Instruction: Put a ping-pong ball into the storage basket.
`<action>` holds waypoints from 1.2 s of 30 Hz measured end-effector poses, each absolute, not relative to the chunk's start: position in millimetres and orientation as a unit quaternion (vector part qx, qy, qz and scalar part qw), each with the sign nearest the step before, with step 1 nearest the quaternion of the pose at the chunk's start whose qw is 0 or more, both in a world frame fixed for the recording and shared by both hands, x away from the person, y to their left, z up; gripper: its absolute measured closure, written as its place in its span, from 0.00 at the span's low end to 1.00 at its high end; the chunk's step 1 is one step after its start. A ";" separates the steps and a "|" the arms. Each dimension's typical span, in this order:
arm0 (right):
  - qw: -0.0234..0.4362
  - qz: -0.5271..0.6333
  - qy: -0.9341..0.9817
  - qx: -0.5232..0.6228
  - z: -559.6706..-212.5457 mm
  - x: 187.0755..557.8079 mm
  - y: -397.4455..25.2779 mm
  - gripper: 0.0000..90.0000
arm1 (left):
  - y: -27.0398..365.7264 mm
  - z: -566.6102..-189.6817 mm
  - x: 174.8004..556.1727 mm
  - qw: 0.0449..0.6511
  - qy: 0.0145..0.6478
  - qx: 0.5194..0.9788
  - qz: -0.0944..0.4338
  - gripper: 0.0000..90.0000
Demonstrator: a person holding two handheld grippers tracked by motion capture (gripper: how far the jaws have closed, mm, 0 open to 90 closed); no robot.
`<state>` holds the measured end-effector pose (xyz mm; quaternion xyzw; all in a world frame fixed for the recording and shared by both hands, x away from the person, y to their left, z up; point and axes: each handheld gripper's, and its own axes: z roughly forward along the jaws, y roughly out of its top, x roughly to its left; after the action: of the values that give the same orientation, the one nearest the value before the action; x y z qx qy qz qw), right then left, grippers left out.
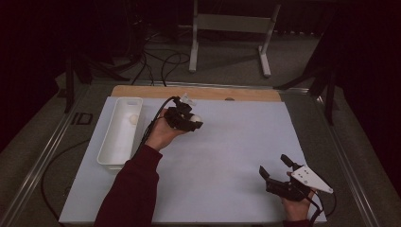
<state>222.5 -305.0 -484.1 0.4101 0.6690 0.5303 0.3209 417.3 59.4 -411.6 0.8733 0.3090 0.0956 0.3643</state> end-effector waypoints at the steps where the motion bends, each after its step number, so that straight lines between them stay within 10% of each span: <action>1: 0.321 0.530 0.669 0.410 -484.1 222.4 -305.0 0.09 | 60.0 -411.1 417.1 0.364 0.308 0.874 0.096 0.57; 36: 0.321 0.530 0.668 0.411 -484.0 222.4 -305.1 0.09 | 75.4 -403.4 412.7 0.365 0.308 0.872 0.104 0.57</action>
<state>222.4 -305.1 -484.0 0.4110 0.6685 0.5303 0.3208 412.7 75.4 -403.4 0.8722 0.3082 0.1039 0.3652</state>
